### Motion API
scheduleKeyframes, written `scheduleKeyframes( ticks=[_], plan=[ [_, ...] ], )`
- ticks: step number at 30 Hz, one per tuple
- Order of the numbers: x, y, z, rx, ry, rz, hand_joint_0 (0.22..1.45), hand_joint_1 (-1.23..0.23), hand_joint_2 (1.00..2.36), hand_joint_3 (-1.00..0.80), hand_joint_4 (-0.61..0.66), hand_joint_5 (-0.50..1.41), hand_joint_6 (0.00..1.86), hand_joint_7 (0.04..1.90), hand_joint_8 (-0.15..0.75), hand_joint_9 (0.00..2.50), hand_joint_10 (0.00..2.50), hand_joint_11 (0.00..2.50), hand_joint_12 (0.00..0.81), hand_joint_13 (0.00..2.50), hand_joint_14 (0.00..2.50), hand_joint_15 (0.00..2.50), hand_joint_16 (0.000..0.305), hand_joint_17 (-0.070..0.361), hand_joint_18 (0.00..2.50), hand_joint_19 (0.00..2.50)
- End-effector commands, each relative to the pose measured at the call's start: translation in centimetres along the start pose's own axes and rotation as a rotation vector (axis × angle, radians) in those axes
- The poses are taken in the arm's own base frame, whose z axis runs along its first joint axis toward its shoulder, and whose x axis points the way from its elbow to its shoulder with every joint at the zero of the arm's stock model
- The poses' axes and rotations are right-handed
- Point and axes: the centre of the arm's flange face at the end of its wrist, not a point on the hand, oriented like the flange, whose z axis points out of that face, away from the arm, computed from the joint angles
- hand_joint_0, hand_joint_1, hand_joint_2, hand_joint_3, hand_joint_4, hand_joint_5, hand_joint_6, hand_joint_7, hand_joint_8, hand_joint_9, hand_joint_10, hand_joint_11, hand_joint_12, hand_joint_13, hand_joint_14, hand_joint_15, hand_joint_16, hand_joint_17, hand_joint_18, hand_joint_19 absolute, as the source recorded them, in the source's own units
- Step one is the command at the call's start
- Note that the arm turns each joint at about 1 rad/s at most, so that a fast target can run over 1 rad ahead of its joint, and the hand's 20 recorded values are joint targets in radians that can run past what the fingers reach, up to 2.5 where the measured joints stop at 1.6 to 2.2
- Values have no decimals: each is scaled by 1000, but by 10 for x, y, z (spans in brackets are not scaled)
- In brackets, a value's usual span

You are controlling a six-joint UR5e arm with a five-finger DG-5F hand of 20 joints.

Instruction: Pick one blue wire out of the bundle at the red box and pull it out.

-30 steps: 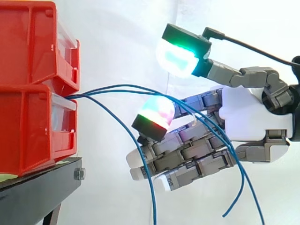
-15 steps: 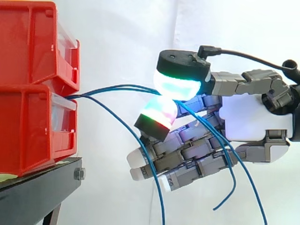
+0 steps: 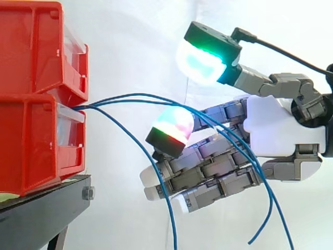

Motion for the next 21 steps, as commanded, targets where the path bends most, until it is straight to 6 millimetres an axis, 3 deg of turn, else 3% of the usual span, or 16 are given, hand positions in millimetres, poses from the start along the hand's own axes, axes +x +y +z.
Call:
scheduleKeyframes(
  ticks=[1,4,7,11,15,17,21],
  plan=[
    [1,0,0,0,1,-2,535,-476,1000,-500,202,-101,664,1222,333,591,6,175,433,203,0,36,64,143,347,265],
    [0,0,0,0,-1,2,593,-571,1010,-360,198,-89,622,1305,328,616,6,190,419,205,0,35,61,136,341,275],
    [0,0,0,0,-1,2,577,-638,1016,-222,179,-87,618,1352,332,631,8,215,420,208,2,35,61,137,351,280],
    [0,0,0,0,-1,2,561,-687,1017,-158,210,-87,656,1279,335,660,8,253,423,213,0,40,61,138,361,260],
    [-2,0,0,1,-2,1,567,-856,1017,-223,205,-110,692,1240,330,621,8,259,416,188,1,27,60,136,338,234],
    [0,0,0,0,-1,2,615,-942,1006,-402,191,-128,726,1253,316,579,9,262,408,169,1,15,60,134,326,202],
    [0,0,0,0,-1,2,568,-946,1000,-500,198,-134,751,1191,319,582,9,274,411,167,0,8,61,136,331,199]
  ],
)
